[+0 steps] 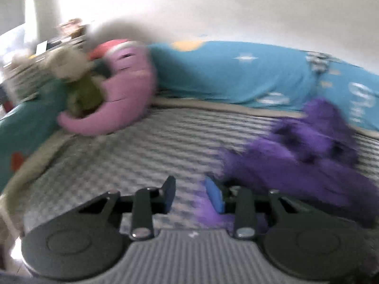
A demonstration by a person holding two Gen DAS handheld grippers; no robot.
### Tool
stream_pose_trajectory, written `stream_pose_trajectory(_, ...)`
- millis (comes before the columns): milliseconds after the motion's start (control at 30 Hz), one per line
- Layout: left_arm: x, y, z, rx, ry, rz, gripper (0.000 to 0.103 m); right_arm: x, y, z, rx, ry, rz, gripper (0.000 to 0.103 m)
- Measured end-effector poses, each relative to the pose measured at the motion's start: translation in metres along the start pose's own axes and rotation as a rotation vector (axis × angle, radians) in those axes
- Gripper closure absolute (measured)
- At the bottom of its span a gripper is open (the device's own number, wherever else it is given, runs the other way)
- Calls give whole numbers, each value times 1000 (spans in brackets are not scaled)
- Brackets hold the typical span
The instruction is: Fold clothes
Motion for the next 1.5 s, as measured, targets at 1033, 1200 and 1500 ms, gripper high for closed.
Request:
stream_pose_trajectory(1033, -82, -73, 17, 222, -96, -400, 0, -19, -135, 58, 61, -132, 133, 32)
stream_pose_trajectory(1200, -89, -91, 22, 255, -98, -406, 0, -19, -155, 63, 76, -177, 187, 32)
stream_pose_trajectory(1500, -100, -95, 34, 229, -119, -394, 39, -16, -156, 73, 37, -202, 192, 77)
Point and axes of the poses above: each gripper's, at about its wrist camera, not at the fingertips, and y roughly against the way its jaws point, x to its left, z to its top, the point moved 5 cm from there along -y, roughly the way its jaws point, and after that the axes turned 15 degrees about x, right-handed, at the moved point
